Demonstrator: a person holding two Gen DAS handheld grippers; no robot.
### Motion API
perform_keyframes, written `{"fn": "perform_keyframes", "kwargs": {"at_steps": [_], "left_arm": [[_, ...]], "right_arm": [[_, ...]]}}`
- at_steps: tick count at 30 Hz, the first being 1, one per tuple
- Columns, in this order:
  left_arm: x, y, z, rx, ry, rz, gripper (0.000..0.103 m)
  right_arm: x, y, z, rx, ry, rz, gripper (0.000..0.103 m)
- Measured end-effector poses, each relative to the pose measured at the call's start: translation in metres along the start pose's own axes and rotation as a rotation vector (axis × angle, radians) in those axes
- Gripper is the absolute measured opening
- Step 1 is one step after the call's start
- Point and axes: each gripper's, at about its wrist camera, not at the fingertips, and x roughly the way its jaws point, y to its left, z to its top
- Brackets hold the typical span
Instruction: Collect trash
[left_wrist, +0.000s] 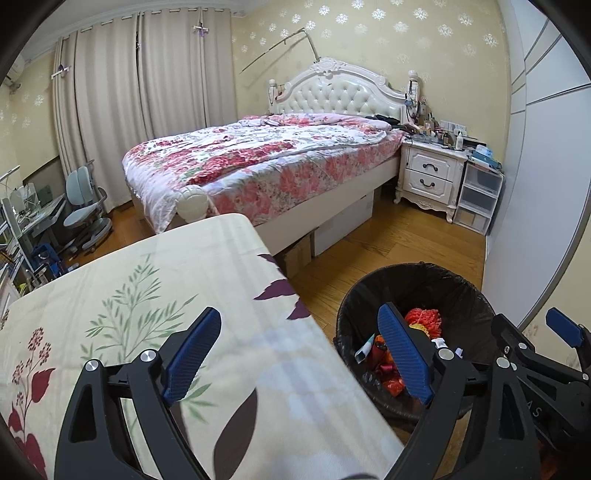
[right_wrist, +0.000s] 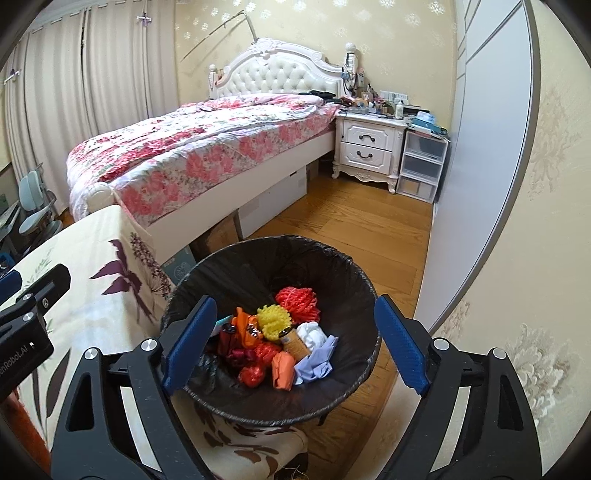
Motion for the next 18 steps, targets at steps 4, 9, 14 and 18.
{"fn": "perform_keyframes", "kwargs": {"at_steps": [4,9,14,18], "left_arm": [[-0.018,0.013,-0.010,-0.018,-0.005,0.011,0.087],[-0.040,0.029,-0.022,-0.044,-0.013,0.049,0.088],[-0.063,0.046,-0.031,-0.074,-0.036,0.077,0.089],[-0.078,0.058,-0.036,-0.094,-0.056,0.102,0.090]], "right_arm": [[-0.022,0.009,-0.005,-0.016,-0.023,0.022,0.086],[-0.049,0.021,-0.010,-0.049,-0.057,0.050,0.086],[-0.070,0.031,-0.013,-0.074,-0.089,0.074,0.087],[-0.081,0.037,-0.019,-0.085,-0.103,0.096,0.088]]}}
